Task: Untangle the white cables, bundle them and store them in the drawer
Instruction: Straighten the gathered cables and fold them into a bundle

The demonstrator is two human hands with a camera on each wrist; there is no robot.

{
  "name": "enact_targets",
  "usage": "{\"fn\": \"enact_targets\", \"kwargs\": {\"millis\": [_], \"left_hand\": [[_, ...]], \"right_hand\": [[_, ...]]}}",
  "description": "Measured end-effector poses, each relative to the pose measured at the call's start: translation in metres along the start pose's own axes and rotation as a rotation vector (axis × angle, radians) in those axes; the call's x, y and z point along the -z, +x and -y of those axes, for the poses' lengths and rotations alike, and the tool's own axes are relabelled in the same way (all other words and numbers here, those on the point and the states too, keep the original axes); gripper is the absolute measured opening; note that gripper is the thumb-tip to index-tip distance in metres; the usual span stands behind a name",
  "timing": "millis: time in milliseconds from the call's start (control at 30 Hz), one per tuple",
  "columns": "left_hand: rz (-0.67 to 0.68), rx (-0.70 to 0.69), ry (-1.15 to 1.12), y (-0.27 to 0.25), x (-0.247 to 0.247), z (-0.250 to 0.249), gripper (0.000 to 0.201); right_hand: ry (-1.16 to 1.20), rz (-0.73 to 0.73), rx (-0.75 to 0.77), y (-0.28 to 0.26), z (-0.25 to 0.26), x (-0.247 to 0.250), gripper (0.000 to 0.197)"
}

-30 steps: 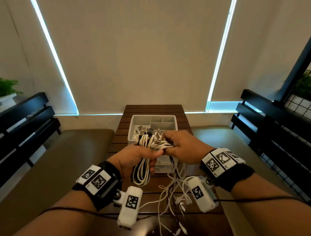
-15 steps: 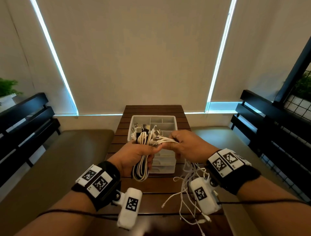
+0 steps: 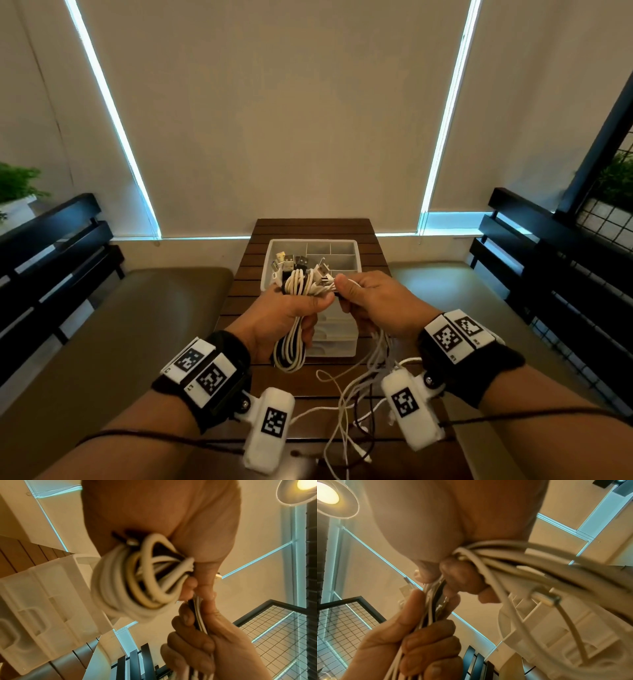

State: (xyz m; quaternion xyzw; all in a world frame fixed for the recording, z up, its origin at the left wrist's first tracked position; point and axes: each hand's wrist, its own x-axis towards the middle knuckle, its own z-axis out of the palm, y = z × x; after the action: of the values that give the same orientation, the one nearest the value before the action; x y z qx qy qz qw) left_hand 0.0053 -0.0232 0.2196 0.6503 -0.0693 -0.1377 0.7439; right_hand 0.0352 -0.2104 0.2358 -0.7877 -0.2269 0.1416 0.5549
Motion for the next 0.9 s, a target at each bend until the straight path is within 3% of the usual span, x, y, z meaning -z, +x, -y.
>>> {"fn": "enact_targets", "kwargs": {"millis": [133,300,467,567,733,900], "left_hand": [[-0.078,-0.020,-0.048,0.000,0.000,0.005,0.024],[-0.181,-0.062,-0.073,0.002,-0.007,0.013,0.013],[-0.170,0.012,-0.157,0.003,-0.016,0.021,0.014],[-0.152,0.058,-0.174,0.003,-0.019,0.025,0.024],[-0.171,0.058,-0.275,0.006,-0.027,0.024,0.022],[-0.271,-0.002,-0.271,0.009,-0.018,0.019,0.024]], "right_hand": [[0.099,0.021,-0.068,-0.003,0.004,0.001,0.058],[-0.121,-0.040,0.084,0.002,-0.006,-0.004,0.040],[-0.174,-0.171,0.111,0.005,-0.023,-0.012,0.039],[-0.053,-0.186,0.080,0.003,-0.027,-0.017,0.038],[0.181,-0.245,0.025,0.004,-0.028,-0.033,0.043],[0.258,-0.125,-0.002,-0.004,-0.015,-0.026,0.031]]}}
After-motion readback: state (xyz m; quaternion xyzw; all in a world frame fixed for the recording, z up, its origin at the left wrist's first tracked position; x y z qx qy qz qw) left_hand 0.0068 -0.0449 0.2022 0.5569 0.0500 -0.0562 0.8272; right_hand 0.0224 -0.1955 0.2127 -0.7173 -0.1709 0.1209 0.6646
